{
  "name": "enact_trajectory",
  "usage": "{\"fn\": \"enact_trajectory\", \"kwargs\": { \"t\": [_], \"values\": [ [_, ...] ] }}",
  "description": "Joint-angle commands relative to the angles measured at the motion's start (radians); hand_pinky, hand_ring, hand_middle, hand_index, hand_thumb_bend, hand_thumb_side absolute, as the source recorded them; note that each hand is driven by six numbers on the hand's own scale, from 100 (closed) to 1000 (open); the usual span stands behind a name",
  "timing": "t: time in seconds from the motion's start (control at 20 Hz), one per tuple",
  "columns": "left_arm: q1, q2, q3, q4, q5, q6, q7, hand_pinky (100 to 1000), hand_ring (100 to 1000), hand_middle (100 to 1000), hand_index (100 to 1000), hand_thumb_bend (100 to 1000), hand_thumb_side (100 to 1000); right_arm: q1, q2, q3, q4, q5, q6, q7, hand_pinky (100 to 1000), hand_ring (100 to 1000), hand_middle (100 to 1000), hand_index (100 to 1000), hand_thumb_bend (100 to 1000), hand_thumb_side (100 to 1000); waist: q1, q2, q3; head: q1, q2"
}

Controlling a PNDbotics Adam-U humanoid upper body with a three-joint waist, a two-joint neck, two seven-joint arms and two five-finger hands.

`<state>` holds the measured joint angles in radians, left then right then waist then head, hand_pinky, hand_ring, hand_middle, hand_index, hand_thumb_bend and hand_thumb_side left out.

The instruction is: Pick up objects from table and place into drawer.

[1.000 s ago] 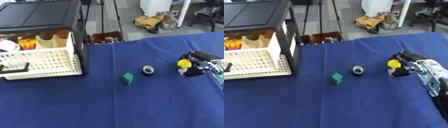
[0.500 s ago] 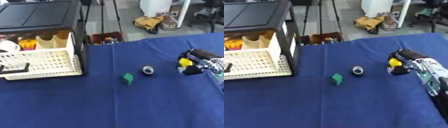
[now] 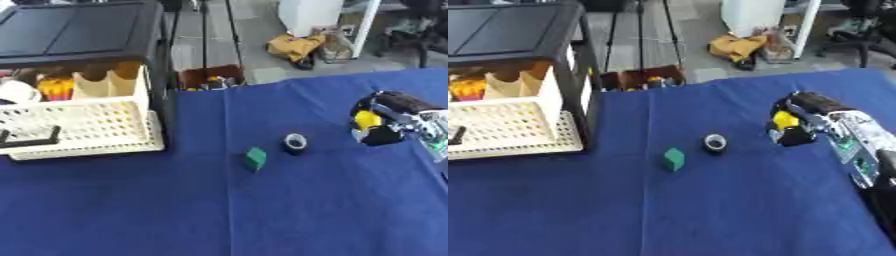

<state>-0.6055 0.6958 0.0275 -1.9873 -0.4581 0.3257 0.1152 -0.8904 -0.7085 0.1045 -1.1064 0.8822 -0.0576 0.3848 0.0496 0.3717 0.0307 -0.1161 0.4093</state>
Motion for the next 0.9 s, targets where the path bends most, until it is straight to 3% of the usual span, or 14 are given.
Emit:
{"fn": "enact_trajectory", "kwargs": {
  "t": [0.05, 0.5, 0.9],
  "values": [
    [-0.014, 0.022, 0.007, -0.013, 0.000, 0.000, -0.003, 580, 644, 704, 877, 472, 883, -0.032, -0.035, -0.006, -0.042, -0.022, 0.007, -0.006, 421, 507, 567, 753, 100, 387, -0.006, -0.030, 0.005, 0.003, -0.011],
    [-0.017, 0.023, 0.000, -0.013, -0.002, -0.002, -0.010, 581, 643, 703, 876, 471, 882, -0.118, -0.007, 0.027, -0.111, -0.080, 0.011, 0.037, 388, 494, 554, 735, 100, 375, -0.030, -0.049, 0.016, 0.015, 0.001],
    [-0.024, 0.021, -0.009, -0.013, -0.003, -0.007, -0.017, 581, 642, 702, 876, 472, 880, -0.256, 0.092, 0.041, -0.105, -0.090, 0.026, 0.072, 382, 492, 552, 730, 100, 368, -0.062, -0.075, 0.043, 0.024, 0.007]
  ]
}}
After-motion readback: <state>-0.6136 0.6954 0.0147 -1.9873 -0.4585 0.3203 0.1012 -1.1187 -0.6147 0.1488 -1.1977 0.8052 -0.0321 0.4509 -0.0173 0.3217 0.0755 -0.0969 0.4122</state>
